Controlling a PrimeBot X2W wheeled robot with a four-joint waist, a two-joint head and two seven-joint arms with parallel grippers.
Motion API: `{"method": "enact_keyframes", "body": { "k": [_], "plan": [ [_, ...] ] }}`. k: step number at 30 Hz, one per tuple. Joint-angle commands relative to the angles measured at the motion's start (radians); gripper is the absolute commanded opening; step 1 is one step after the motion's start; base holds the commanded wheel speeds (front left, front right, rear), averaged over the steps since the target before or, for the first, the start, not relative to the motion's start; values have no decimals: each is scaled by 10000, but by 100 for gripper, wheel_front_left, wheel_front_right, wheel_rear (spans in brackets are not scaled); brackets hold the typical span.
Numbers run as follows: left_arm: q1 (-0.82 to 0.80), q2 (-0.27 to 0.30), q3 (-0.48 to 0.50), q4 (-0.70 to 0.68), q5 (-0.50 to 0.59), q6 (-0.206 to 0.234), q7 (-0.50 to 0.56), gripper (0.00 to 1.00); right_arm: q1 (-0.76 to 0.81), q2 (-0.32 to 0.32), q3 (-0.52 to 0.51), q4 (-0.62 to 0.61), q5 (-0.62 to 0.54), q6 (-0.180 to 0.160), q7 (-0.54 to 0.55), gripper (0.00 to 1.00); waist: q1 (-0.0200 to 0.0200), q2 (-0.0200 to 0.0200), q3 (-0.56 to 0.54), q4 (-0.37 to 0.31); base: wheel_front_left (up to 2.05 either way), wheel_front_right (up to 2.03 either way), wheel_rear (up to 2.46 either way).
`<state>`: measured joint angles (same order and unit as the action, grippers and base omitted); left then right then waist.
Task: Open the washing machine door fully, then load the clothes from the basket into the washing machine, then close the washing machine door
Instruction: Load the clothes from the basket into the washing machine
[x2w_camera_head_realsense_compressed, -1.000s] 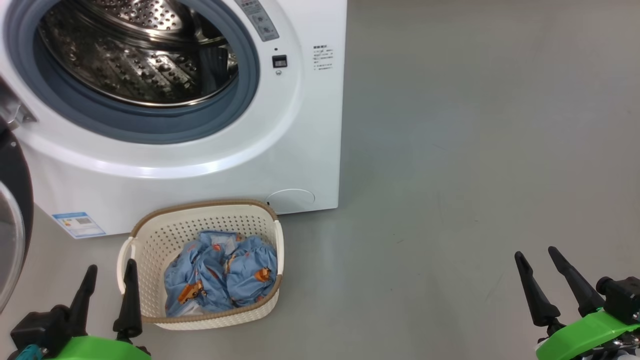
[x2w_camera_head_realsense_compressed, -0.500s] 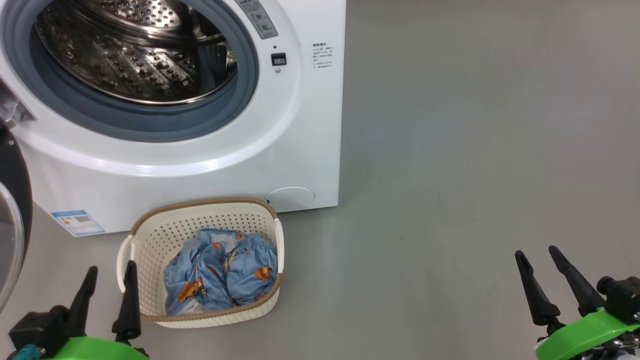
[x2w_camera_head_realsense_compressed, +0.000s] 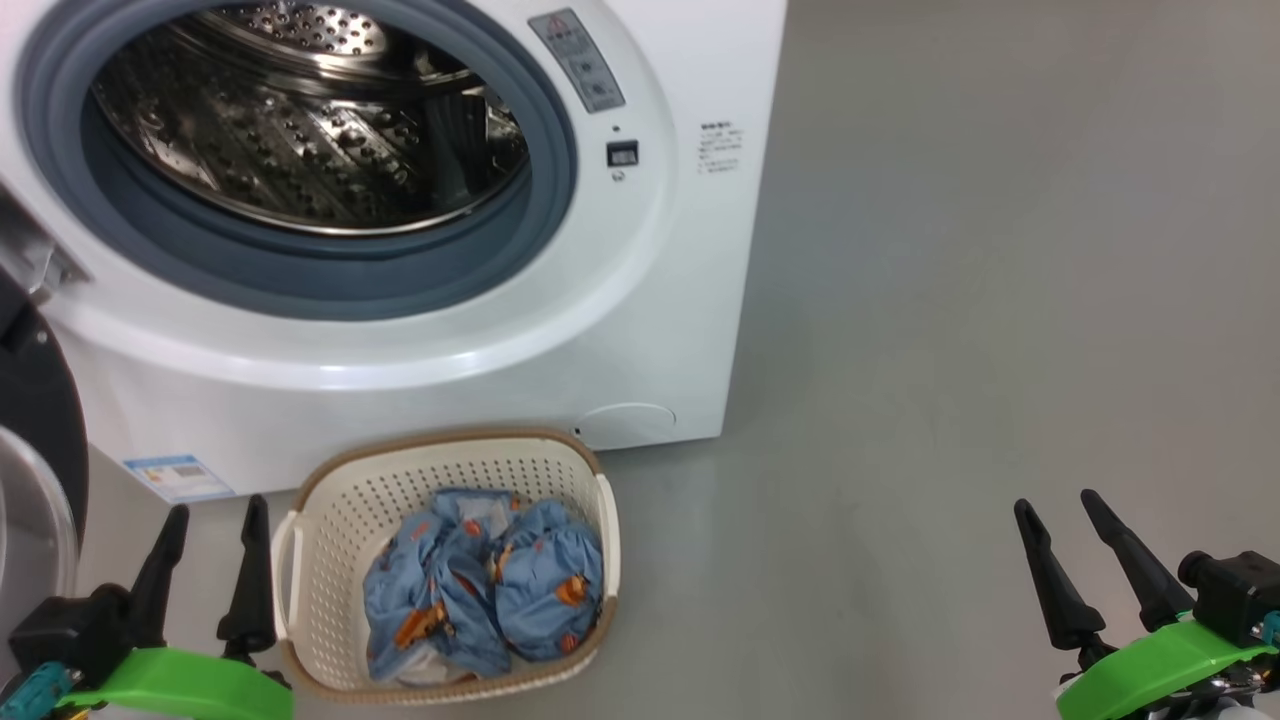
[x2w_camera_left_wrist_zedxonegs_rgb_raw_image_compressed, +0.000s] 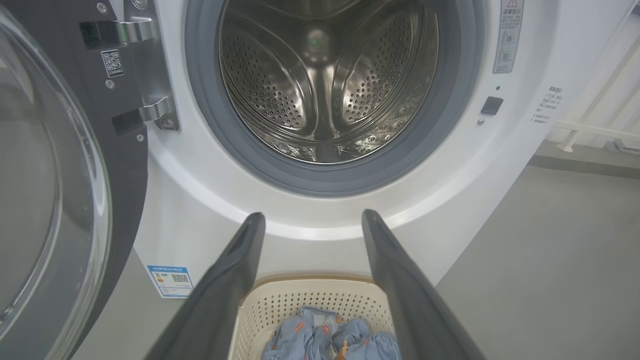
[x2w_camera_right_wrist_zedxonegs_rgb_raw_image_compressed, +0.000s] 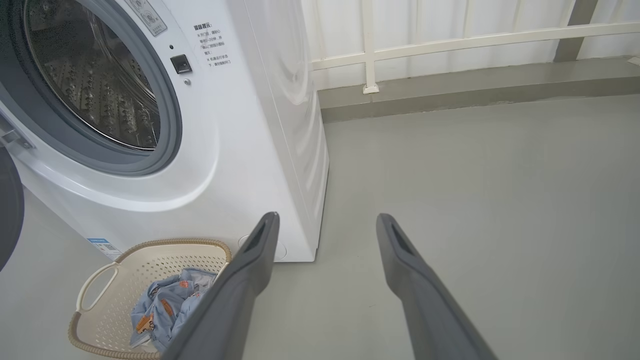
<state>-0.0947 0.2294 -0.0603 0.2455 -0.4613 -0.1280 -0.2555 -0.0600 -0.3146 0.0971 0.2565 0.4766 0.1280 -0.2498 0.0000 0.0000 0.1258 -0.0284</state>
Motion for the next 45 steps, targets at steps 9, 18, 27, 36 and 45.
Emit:
{"method": "enact_keyframes", "body": {
  "k": [9, 18, 27, 36, 45],
  "plan": [
    [-505, 119, 221, -311, 111, -27, -63, 100, -268, -107, 203, -276, -49, 27, -120, 100, 0, 0, 159, -47, 68, -93, 25],
    [-408, -5, 109, -81, 60, -27, -63, 100, -326, -10, 221, -306, -85, 27, -120, 100, 0, 0, 280, -25, 1, -1, 0],
    [-614, -396, -582, 1164, 147, -27, -63, 100, -660, 165, 385, -439, -125, 27, -120, 100, 0, 0, 867, -165, 0, 0, 0],
    [-1719, -500, -1627, 3397, -86, -27, -63, 100, -1089, 371, 616, -507, -157, 27, -120, 100, 0, 0, 1734, -369, 0, 0, 0],
    [-3607, -395, -2604, 6018, -342, -27, -63, 100, -1686, 425, 819, -590, -168, 27, -120, 100, 0, 0, 2857, -515, 0, 0, 0]
  ]
}}
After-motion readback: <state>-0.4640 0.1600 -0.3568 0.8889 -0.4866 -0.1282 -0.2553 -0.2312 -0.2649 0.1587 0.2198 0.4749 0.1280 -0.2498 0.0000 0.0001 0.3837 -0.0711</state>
